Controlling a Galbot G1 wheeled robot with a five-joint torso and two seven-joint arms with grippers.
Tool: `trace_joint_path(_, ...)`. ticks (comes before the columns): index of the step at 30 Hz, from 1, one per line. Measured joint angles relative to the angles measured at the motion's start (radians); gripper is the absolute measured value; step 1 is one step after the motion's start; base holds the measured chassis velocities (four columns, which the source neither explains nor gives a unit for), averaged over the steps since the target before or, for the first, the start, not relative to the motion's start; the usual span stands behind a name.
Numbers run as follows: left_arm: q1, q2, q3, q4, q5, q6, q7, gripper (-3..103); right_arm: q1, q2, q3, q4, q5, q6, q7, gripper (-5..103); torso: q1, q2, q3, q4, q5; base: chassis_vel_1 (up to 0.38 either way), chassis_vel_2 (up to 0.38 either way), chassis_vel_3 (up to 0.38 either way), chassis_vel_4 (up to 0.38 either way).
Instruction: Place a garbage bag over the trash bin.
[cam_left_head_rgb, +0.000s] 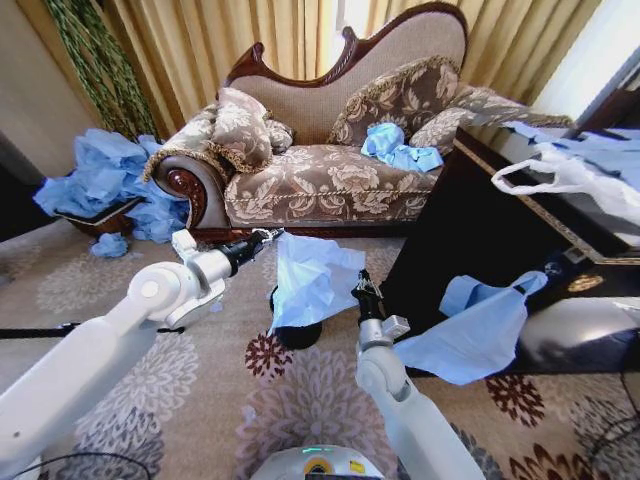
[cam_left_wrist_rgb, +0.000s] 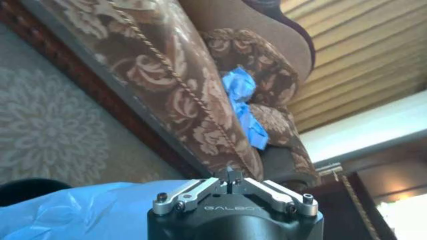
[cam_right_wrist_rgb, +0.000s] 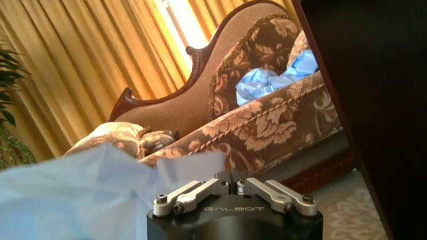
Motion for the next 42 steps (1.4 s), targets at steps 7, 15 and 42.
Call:
trace_joint_path(7, -0.029, -0.078, 0.067, 0.087, 0.029, 0.006, 0.007, 0, 0.042, 0.021, -0.026, -0.062, 0.01, 0.009, -0.015, 0, 0.0, 0.0, 0.0, 0.0001, -0.0001, 0.0, 0.0, 0.0, 0.0)
trace_joint_path(15, -0.157, -0.201, 0.197, 0.203, 0.066, 0.027, 0.005, 0, 0.029, 0.034, -0.038, -0.075, 0.02, 0.024, -0.033, 0, 0.0, 0.0, 0.0, -0.0004, 0.0001, 0.0, 0.0, 0.0, 0.0)
trace_joint_path(42, -0.251, -0.215, 0.267, 0.225, 0.058, 0.029, 0.003, 0, -0.084, -0.014, 0.007, -0.16, 0.053, -0.038, -0.161, 81, 0.0, 0.0, 0.0, -0.0007, 0.0001, 0.0, 0.0, 0.0, 0.0)
